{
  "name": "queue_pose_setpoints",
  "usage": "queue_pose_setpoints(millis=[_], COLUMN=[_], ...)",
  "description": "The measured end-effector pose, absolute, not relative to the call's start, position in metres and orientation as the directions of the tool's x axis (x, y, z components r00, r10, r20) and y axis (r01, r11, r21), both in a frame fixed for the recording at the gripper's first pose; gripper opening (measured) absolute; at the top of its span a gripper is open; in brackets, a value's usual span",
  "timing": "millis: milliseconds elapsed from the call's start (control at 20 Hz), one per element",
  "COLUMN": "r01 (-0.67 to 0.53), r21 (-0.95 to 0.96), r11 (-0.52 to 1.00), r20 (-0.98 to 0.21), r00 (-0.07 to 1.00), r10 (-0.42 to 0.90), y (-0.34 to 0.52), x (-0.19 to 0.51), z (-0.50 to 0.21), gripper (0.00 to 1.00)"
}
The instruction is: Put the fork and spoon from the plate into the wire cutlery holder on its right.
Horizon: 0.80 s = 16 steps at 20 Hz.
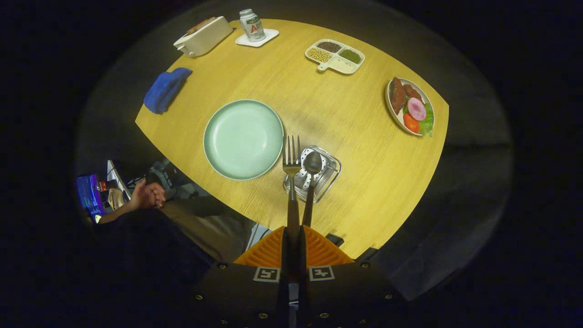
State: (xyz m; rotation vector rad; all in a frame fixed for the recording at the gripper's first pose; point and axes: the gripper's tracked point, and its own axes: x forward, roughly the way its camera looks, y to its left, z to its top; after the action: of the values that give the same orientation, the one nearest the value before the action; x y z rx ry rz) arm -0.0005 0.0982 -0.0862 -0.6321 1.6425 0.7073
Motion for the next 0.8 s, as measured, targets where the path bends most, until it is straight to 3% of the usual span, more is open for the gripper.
queue_pose_setpoints(millis=[800], r01=[-0.771], r21=[0.062], r11=[0.634], r20=[-0.932], r00=[-0.272], r10=[-0.239], y=[0.076], x=[0.020], z=[-0.133], gripper=[0.09])
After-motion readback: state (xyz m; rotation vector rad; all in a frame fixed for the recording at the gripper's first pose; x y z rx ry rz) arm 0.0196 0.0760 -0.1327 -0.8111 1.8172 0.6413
